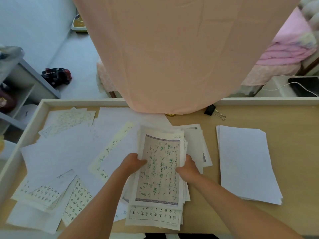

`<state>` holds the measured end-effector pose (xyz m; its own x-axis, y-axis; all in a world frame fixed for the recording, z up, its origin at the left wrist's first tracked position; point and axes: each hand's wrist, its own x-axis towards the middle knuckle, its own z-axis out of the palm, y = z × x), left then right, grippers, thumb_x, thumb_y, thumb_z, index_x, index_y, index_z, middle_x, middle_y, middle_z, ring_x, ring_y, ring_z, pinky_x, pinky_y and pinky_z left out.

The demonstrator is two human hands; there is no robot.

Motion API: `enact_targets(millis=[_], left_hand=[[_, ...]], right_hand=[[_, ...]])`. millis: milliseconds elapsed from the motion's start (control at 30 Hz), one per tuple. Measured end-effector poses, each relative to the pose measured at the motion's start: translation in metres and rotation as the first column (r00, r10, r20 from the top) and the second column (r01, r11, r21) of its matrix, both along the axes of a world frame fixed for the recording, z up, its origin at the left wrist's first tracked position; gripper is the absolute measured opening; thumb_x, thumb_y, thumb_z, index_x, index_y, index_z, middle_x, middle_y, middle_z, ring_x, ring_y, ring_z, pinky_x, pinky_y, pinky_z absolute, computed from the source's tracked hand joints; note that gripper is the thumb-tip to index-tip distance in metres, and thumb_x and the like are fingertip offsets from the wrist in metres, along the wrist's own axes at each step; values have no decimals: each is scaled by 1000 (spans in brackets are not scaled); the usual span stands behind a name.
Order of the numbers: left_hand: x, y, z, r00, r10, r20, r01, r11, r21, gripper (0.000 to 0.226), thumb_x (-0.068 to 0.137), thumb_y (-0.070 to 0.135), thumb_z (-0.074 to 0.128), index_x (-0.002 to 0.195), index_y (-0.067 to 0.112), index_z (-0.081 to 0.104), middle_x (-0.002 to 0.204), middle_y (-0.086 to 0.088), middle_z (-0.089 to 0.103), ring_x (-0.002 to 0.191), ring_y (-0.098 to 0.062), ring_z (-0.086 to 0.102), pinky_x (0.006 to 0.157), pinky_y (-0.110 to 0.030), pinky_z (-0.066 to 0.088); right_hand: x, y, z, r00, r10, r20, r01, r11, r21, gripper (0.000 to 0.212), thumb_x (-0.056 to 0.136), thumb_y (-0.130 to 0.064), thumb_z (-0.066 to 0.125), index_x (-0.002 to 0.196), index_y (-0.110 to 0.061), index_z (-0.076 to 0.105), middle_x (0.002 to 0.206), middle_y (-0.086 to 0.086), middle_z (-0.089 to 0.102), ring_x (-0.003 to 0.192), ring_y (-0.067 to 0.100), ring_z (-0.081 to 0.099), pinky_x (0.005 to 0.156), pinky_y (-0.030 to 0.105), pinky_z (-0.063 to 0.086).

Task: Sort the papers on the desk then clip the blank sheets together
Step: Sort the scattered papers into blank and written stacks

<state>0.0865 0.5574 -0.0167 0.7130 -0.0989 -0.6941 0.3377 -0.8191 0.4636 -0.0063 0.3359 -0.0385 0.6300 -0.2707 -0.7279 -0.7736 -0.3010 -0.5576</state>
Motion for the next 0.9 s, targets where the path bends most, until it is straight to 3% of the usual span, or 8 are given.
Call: enact_targets(millis=[67, 167, 300, 433, 533, 600, 700, 900], left_hand=[[-6, -1, 1, 998, -7, 56, 5, 999, 37, 39, 87, 40, 69, 108, 8, 64, 104, -5, 68, 92, -23, 65, 83, -36, 54], [-19, 0, -1, 996, 30, 87, -29, 999, -18, 38, 88, 26, 69, 121, 11, 58, 113, -6, 65, 99, -25, 62, 84, -34, 51], [-27, 3, 10, 976, 215, 27, -205, 956, -207, 33, 91, 16, 66, 122, 12, 54, 111, -5, 64, 98, -27, 63, 80, -38, 53], [-36, 11, 27, 948, 318, -17, -301, 877, -374, 32, 92, 16, 66, 122, 16, 57, 113, -6, 69, 98, -27, 68, 84, -46, 57], [-46, 11, 42, 914, 398, -83, -386, 784, -486, 35, 90, 13, 67, 123, 18, 59, 112, -8, 72, 98, -31, 70, 87, -55, 56], [-54, 8, 52, 881, 467, -81, -433, 725, -536, 32, 89, 10, 67, 120, 18, 61, 109, -9, 73, 97, -32, 71, 85, -57, 56], [-65, -1, 68, 837, 546, -19, -458, 682, -571, 30, 87, 8, 69, 116, 18, 63, 107, -7, 74, 95, -31, 71, 83, -54, 57], [-77, -26, 112, 694, 709, 130, -457, 572, -681, 24, 83, 17, 77, 106, 13, 70, 99, -3, 76, 88, -22, 73, 76, -40, 59]], right_hand=[[-1, -2, 2, 994, 112, 21, -111, 994, -19, 72, 87, -21, 65, 147, -21, 26, 133, 8, 43, 115, 24, 52, 91, 33, 50], [-1, -8, 5, 977, 211, 29, -205, 969, -139, 60, 89, -20, 59, 144, -20, 33, 130, 8, 41, 118, 26, 46, 96, 35, 46], [-8, -19, 4, 986, 156, 61, -137, 962, -234, 66, 87, -24, 62, 145, -15, 32, 138, 11, 35, 130, 29, 37, 102, 35, 39], [-10, -28, 12, 989, -24, 147, 16, 998, 58, 91, 79, -39, 78, 151, -21, 26, 148, 6, 38, 131, 23, 43, 110, 41, 40], [-5, -32, 27, 965, -222, 142, 162, 925, 342, 106, 79, -32, 82, 157, -22, 11, 154, 9, 33, 140, 24, 37, 114, 43, 35], [-1, -39, 37, 952, -265, 154, 186, 898, 400, 93, 78, -27, 83, 152, -25, 28, 143, 3, 47, 133, 24, 46, 108, 43, 42], [6, -44, 54, 932, -147, 330, 27, 939, 344, 34, 83, -17, 77, 112, -28, 65, 111, -6, 70, 110, 18, 65, 93, 35, 52], [19, -50, 107, 772, -232, 591, 35, 945, 325, 25, 84, -6, 74, 90, -30, 70, 89, -14, 74, 83, 3, 70, 74, 24, 56]])
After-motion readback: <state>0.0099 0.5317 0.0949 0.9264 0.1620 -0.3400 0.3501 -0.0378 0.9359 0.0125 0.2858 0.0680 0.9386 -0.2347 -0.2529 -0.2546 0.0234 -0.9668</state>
